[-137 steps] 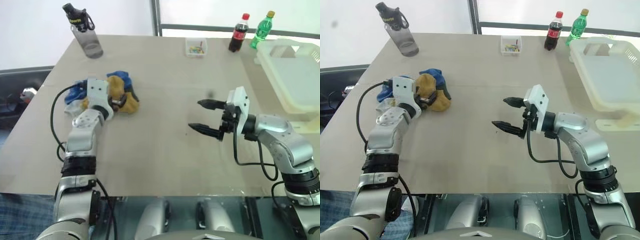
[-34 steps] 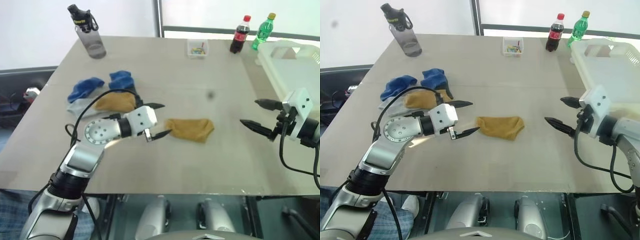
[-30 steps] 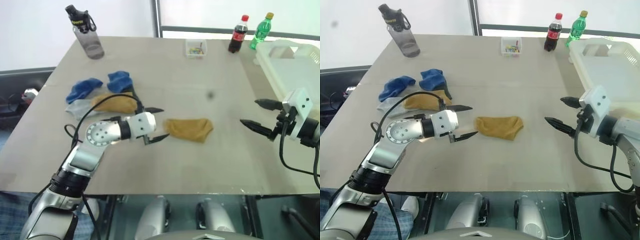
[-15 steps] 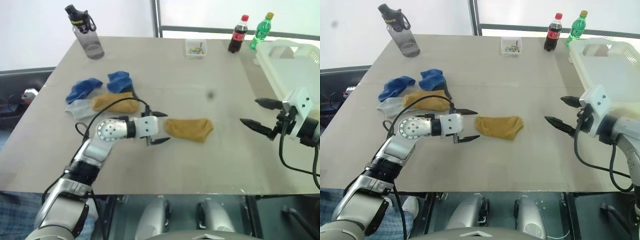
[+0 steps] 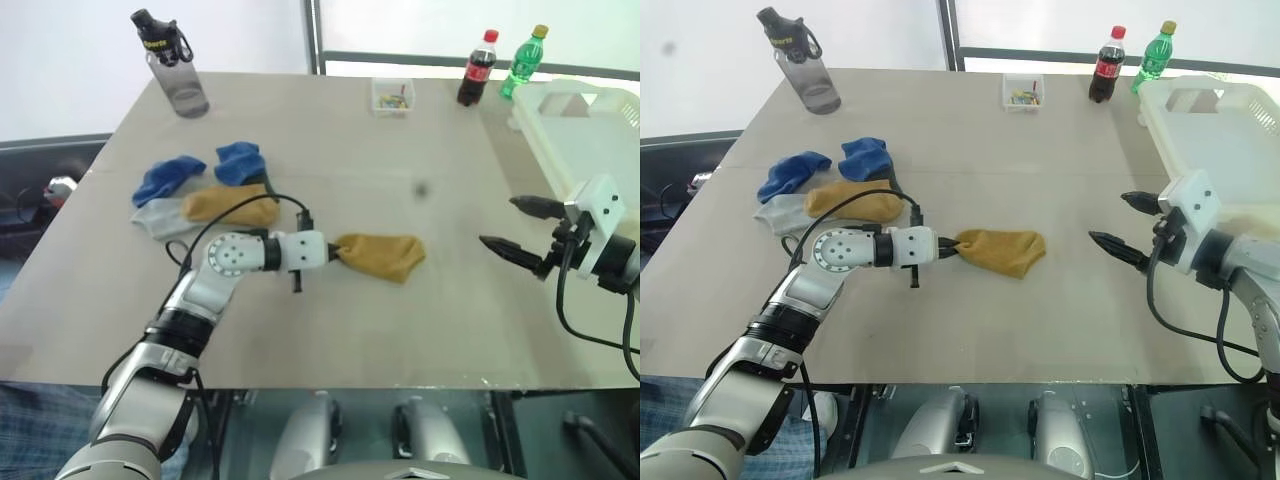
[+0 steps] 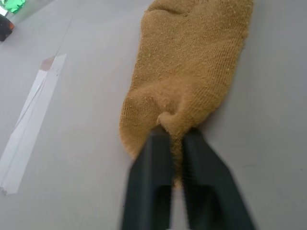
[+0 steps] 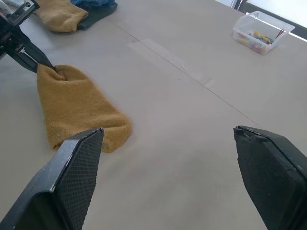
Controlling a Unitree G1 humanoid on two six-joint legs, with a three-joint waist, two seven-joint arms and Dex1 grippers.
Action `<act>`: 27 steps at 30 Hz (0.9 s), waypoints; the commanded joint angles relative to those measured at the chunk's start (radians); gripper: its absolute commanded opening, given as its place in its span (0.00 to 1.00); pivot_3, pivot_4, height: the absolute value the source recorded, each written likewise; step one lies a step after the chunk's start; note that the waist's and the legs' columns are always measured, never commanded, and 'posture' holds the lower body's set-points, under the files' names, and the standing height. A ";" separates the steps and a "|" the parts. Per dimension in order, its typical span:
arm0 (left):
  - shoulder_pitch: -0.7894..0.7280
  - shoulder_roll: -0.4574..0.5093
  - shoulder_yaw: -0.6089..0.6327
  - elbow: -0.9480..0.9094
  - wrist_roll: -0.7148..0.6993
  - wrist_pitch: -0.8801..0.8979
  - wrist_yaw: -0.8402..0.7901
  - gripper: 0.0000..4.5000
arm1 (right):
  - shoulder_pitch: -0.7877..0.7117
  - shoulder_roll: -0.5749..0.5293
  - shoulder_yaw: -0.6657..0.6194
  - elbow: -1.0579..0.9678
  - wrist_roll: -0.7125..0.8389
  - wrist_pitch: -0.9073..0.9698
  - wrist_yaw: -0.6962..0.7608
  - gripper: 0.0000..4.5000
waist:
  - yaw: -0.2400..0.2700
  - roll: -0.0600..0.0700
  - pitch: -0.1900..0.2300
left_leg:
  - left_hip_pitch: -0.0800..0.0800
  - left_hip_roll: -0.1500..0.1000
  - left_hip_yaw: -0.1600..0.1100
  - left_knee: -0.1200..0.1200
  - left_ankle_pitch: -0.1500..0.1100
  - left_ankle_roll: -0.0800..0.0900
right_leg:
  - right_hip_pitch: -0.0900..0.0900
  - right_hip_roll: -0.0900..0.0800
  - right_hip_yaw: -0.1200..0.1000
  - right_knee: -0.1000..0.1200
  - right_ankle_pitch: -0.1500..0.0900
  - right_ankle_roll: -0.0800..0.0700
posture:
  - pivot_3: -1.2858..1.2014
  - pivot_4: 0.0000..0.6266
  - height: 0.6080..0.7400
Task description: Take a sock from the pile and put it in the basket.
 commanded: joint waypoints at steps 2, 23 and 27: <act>0.030 -0.034 0.034 -0.127 -0.120 0.100 -0.037 0.02 | -0.004 -0.005 -0.016 -0.038 0.007 -0.013 -0.004 1.00 | 0.000 0.000 0.000 | 0.000 0.000 0.000 0.000 0.000 0.000 | 0.000 0.000 0.000 0.000 0.000 0.000 | 0.52 0.24 1.00; -0.031 -0.312 0.539 -0.538 -0.982 1.911 0.503 0.02 | -0.016 -0.008 -0.004 -0.024 0.004 -0.013 0.006 1.00 | 0.000 -0.001 0.000 | 0.000 0.000 -0.002 0.002 0.001 -0.001 | 0.001 0.000 0.000 0.001 0.000 0.000 | 0.52 0.24 1.00; -0.083 -0.419 0.653 -0.406 -1.042 1.928 0.705 0.02 | -0.016 -0.008 -0.001 -0.024 0.004 -0.015 0.004 1.00 | -0.001 -0.001 0.000 | 0.001 0.000 -0.002 0.002 0.001 -0.002 | 0.001 0.000 0.000 0.001 0.000 0.000 | 0.52 0.24 1.00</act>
